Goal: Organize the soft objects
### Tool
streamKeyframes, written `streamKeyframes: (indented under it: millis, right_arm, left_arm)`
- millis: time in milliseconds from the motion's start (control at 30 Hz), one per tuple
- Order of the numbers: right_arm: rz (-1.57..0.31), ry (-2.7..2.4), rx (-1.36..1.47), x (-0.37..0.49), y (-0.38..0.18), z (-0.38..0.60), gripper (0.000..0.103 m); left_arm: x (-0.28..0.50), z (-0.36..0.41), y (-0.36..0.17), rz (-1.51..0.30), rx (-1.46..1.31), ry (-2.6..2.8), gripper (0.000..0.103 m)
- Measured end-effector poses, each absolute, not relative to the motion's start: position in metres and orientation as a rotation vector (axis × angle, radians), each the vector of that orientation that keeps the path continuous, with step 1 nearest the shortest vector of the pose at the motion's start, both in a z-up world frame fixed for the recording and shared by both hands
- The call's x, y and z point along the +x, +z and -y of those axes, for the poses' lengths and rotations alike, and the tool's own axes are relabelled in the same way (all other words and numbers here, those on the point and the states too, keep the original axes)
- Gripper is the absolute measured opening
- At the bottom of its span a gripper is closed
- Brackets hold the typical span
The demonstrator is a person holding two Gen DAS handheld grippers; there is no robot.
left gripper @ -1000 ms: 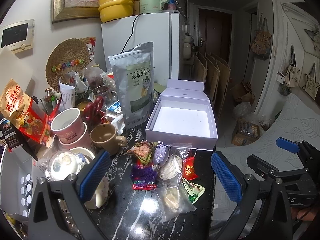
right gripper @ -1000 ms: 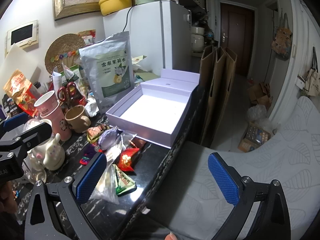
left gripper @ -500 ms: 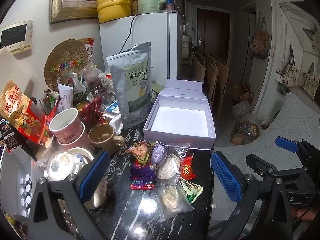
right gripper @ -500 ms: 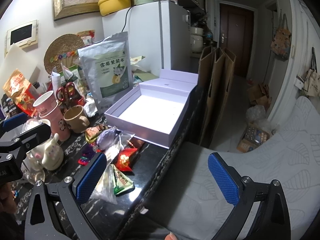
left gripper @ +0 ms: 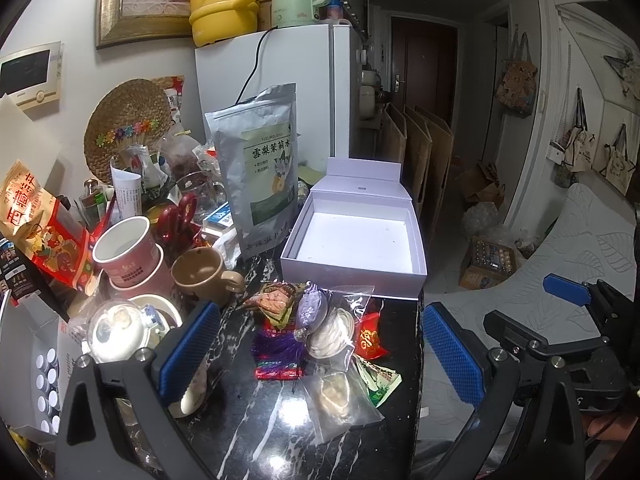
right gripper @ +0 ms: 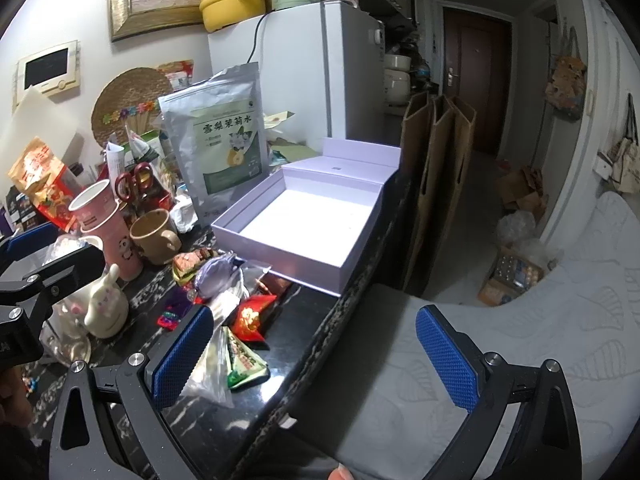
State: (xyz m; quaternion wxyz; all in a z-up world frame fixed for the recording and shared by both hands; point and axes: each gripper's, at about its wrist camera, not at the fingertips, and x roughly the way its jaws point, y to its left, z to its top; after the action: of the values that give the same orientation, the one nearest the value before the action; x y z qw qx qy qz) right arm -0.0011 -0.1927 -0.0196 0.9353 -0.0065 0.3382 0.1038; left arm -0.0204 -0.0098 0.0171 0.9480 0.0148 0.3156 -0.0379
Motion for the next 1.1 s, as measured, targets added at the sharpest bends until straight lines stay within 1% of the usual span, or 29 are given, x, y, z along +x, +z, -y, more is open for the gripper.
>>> streamKeyframes:
  millis: [600, 1100]
  right_arm:
    - [-0.673, 0.3, -0.001, 0.008, -0.045, 0.206, 0.103]
    - [-0.717, 0.367, 0.011, 0.028, -0.08, 0.221, 0.103]
  left_arm:
    - [-0.006, 0.024, -0.004, -0.653, 0.0, -0.109, 0.103]
    - [0.003, 0.025, -0.066, -0.817, -0.072, -0.051, 0.103]
